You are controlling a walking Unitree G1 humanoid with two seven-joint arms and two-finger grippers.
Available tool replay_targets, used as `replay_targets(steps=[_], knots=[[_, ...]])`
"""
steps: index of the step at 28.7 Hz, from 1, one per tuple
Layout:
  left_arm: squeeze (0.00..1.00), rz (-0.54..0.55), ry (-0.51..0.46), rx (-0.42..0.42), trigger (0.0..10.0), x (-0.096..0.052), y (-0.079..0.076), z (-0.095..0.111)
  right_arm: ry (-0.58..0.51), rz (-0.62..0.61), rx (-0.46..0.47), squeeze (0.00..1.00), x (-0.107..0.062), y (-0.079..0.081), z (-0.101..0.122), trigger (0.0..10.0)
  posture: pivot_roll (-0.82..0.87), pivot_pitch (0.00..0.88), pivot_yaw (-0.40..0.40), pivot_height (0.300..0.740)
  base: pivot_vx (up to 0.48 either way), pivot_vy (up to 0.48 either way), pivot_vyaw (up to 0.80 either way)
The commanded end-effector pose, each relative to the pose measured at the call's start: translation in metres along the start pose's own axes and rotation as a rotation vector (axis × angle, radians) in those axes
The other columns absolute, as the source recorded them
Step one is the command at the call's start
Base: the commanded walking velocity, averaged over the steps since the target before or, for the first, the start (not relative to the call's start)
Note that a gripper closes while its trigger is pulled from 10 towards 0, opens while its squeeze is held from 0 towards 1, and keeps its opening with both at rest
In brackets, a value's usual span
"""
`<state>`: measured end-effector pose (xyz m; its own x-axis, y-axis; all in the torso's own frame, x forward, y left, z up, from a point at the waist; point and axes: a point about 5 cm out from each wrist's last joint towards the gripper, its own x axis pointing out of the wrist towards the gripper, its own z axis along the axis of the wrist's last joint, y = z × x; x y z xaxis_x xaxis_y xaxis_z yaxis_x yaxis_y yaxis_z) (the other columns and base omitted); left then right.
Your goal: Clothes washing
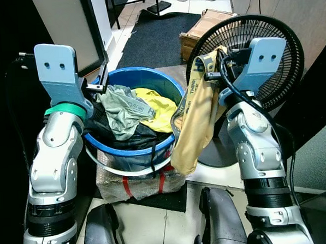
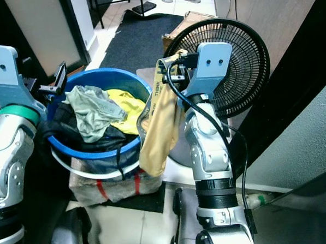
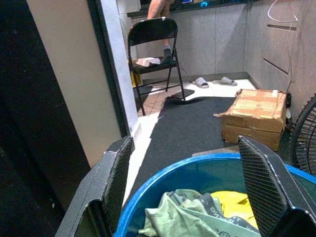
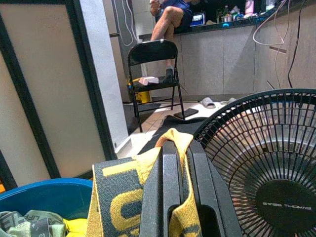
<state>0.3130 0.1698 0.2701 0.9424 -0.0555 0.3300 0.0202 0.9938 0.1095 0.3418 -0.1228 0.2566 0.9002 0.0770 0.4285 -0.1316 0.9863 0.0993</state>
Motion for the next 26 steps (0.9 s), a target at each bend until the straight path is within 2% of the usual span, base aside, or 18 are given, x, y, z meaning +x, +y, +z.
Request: replay_targets(steps=[1,26], knots=[[0.00,-0.018,0.007,-0.002,10.0,-0.0025,-0.0046,-0.0009,-0.004,-0.005,-0.004,0.00,-0.0014,-0.0011,-0.0011,10.0,0.05,0.059,0.028,0.554,0.000,0.000,0.00],[0.00,-0.014,0.009,-0.021,10.0,-0.0016,-0.0053,-0.0019,-0.025,-0.005,-0.007,0.00,0.0024,-0.0010,0.0032,10.0,0.05,0.058,0.025,0.642,0.000,0.000,0.00]])
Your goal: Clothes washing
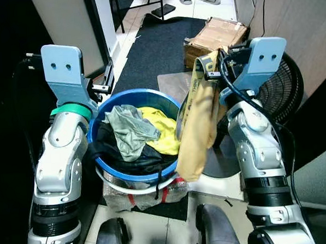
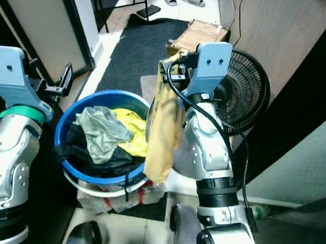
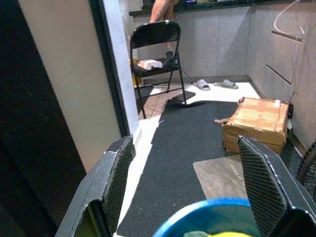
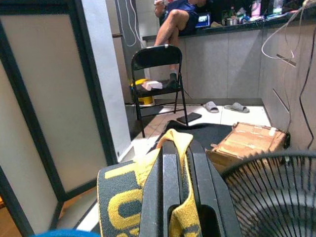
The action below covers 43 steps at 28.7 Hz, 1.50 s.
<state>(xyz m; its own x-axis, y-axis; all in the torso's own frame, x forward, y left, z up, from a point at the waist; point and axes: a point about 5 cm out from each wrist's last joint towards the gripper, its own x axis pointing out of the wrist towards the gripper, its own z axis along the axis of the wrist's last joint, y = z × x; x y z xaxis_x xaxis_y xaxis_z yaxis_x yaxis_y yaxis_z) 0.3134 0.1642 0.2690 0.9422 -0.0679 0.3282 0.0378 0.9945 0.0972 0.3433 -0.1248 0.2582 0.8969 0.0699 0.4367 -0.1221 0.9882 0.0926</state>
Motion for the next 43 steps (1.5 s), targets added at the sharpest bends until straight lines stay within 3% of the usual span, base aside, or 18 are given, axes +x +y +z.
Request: replay_targets(steps=[1,22,27,43], knots=[[0.00,-0.005,0.009,-0.003,10.0,-0.002,0.000,-0.001,-0.015,-0.001,0.004,0.00,0.000,0.001,0.002,10.0,0.05,0.060,0.023,0.647,0.000,0.000,0.00],[0.00,-0.003,0.012,-0.009,10.0,-0.003,0.002,0.000,-0.012,0.002,0.006,0.00,0.001,0.002,0.000,10.0,0.07,0.050,0.024,0.726,0.000,0.000,0.00],[0.00,0.004,0.016,-0.015,10.0,-0.001,0.003,0.000,0.007,-0.059,0.001,0.00,0.004,-0.005,-0.003,10.0,0.07,0.041,0.024,0.731,0.000,0.000,0.00],[0.00,-0.005,0.023,-0.018,10.0,-0.001,0.002,-0.003,0.013,-0.113,0.006,0.00,0.005,-0.014,-0.003,10.0,0.07,0.038,0.022,0.731,0.000,0.000,-0.80]])
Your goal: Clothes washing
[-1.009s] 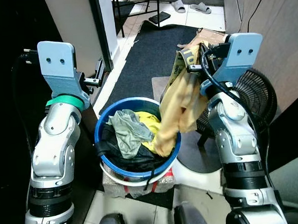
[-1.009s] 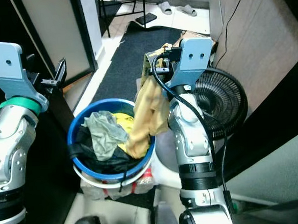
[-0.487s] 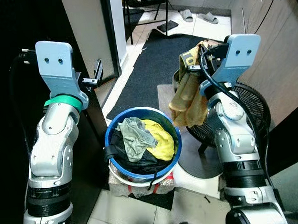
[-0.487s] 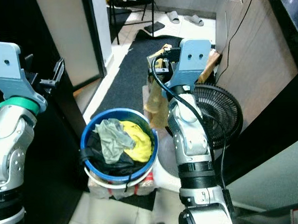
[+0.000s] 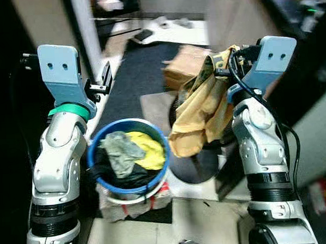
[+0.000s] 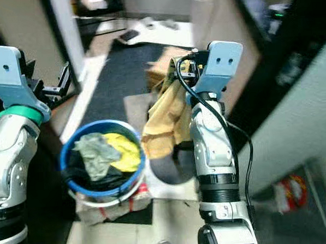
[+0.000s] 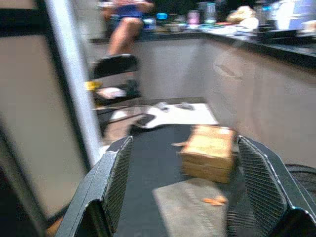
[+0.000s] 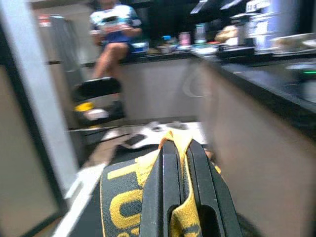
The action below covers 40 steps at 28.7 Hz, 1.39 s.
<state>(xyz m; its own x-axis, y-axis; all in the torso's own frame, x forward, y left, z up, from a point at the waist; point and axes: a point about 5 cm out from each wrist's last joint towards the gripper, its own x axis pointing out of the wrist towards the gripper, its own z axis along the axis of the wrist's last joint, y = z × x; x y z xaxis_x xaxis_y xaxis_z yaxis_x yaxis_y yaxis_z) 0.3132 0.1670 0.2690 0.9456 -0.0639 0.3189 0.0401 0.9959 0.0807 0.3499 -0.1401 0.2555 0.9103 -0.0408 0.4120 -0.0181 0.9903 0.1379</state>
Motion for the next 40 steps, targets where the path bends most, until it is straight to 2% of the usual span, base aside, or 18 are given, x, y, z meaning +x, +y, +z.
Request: replay_targets(steps=[1,20,35,40], knots=[[0.00,-0.008,0.013,-0.001,10.0,-0.001,-0.001,-0.003,0.001,0.001,0.009,0.00,0.001,0.002,0.001,10.0,0.07,0.038,0.022,0.731,0.000,0.000,-0.80],[0.00,-0.009,0.024,0.002,10.0,-0.002,0.001,-0.004,0.001,-0.004,0.024,0.00,0.000,0.005,-0.001,10.0,0.07,0.042,0.033,0.731,0.000,0.000,-0.80],[0.00,-0.009,0.026,-0.001,10.0,-0.002,0.001,-0.004,-0.035,-0.008,0.031,0.00,0.004,0.002,0.006,10.0,0.07,0.047,0.030,0.731,0.000,0.000,-0.80],[0.00,-0.010,0.025,-0.001,10.0,-0.002,0.001,-0.003,-0.100,0.024,0.078,0.00,0.002,0.008,0.018,10.0,0.08,0.048,0.033,0.731,0.000,0.000,-0.80]])
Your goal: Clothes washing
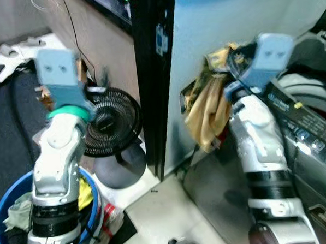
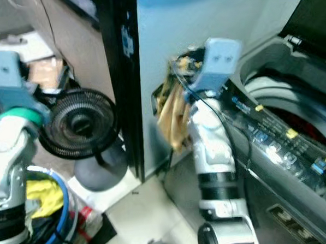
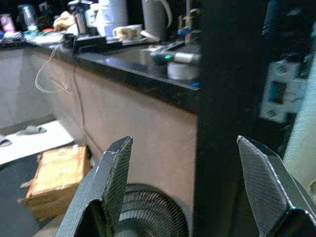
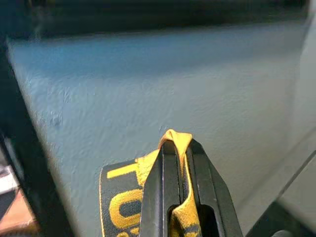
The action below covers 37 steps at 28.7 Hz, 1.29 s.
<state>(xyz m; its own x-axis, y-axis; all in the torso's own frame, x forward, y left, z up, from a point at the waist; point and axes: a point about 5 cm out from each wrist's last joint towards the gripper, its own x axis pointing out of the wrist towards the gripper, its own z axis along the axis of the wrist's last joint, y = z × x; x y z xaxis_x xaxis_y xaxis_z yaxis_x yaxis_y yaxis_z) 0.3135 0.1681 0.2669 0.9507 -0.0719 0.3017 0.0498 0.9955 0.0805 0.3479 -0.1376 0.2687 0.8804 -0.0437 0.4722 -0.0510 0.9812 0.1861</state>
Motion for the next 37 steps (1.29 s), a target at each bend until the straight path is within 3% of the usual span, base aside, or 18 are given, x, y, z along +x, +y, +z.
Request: replay_targets(steps=[1,3,8,17,32,37], knots=[[0.00,-0.001,0.008,0.002,10.0,-0.001,0.000,-0.001,-0.067,0.033,0.037,0.00,0.000,0.007,0.012,10.0,0.07,0.048,0.034,0.731,0.000,0.000,-0.80],[0.00,-0.004,0.006,0.004,10.0,-0.001,-0.001,-0.001,-0.140,0.060,0.059,0.00,0.002,0.013,0.030,10.0,0.07,0.049,0.034,0.731,0.000,0.000,-0.80],[0.00,-0.004,0.004,0.007,10.0,-0.001,-0.001,0.000,-0.196,0.074,0.081,0.00,0.006,0.015,0.043,10.0,0.08,0.049,0.034,0.731,0.000,0.000,-0.16],[0.00,0.001,-0.002,0.011,10.0,0.000,0.000,0.002,-0.191,0.073,0.089,0.00,0.007,0.014,0.042,10.0,0.08,0.048,0.034,0.731,0.000,0.000,-0.53],[0.00,-0.001,-0.006,0.010,10.0,0.001,0.000,0.002,-0.175,0.074,0.082,0.00,0.008,0.013,0.038,10.0,0.08,0.040,0.030,0.731,0.000,0.000,0.00],[0.00,-0.001,-0.008,0.013,10.0,0.001,-0.001,0.003,-0.176,0.075,0.077,0.00,0.008,0.013,0.037,10.0,0.08,0.033,0.030,0.731,0.000,0.000,-0.80]])
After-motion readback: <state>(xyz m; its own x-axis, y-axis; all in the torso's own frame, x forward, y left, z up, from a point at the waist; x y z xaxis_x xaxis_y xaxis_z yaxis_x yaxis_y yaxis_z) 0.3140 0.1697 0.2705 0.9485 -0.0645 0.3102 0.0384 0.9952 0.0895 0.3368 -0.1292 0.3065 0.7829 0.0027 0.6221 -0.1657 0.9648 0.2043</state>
